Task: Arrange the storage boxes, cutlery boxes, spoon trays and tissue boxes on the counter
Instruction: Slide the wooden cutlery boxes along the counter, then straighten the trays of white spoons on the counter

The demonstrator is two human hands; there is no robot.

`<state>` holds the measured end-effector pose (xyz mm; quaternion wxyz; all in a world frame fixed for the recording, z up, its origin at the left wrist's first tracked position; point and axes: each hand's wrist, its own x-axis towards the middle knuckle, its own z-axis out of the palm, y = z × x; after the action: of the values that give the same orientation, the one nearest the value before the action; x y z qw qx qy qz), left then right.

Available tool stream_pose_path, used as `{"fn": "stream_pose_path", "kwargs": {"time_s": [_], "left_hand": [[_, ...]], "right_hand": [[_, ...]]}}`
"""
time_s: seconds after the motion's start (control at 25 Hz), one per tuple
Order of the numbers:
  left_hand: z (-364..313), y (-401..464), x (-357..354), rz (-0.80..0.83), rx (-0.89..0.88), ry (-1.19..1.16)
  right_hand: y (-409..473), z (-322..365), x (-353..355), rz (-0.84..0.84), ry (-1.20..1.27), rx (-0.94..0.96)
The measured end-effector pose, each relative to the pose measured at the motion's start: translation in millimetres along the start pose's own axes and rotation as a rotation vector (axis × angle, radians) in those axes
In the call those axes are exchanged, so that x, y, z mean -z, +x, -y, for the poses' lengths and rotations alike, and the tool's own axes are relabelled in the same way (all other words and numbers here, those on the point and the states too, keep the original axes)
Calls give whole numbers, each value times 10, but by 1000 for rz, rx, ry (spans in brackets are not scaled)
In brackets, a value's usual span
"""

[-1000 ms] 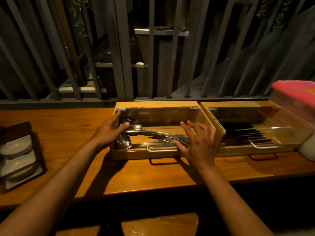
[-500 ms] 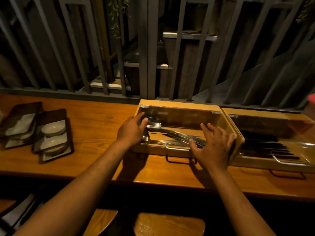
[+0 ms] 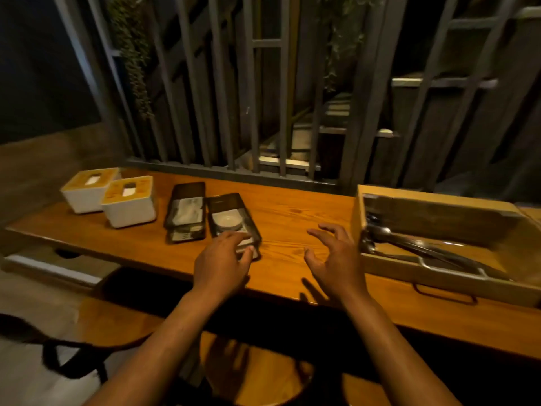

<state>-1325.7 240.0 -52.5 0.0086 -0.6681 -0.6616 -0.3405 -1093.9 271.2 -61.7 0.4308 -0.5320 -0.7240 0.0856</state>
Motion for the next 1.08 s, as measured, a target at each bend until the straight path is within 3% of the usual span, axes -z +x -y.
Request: {"fn": "stream_pose_path", "kwargs": {"time_s": [0.12, 0.24, 0.36, 0.48, 0.64, 0.76, 0.88, 1.0, 1.08], "left_hand": [[605, 39, 246, 18, 86, -5], [979, 126, 315, 92, 162, -37], [1014, 294, 208, 207, 226, -95], [893, 528, -6, 270, 303, -158], [793, 622, -275, 265, 425, -120], [797, 831, -430, 361, 321, -143], [729, 1066, -579, 440, 149, -135], [482, 1096, -624, 281, 3, 98], [216, 928, -613, 246, -99, 129]], "right_hand": [[9, 467, -566, 73, -35, -13], [84, 762, -986, 156, -81, -143], [311, 788, -1186, 295, -147, -204], [549, 628, -1242, 523, -344, -116], [350, 468, -1226, 447, -445, -31], [118, 425, -1147, 349, -354, -21], [32, 309, -1057, 385, -153, -18], [267, 81, -836, 289, -139, -85], [626, -148, -616, 189, -207, -195]]}}
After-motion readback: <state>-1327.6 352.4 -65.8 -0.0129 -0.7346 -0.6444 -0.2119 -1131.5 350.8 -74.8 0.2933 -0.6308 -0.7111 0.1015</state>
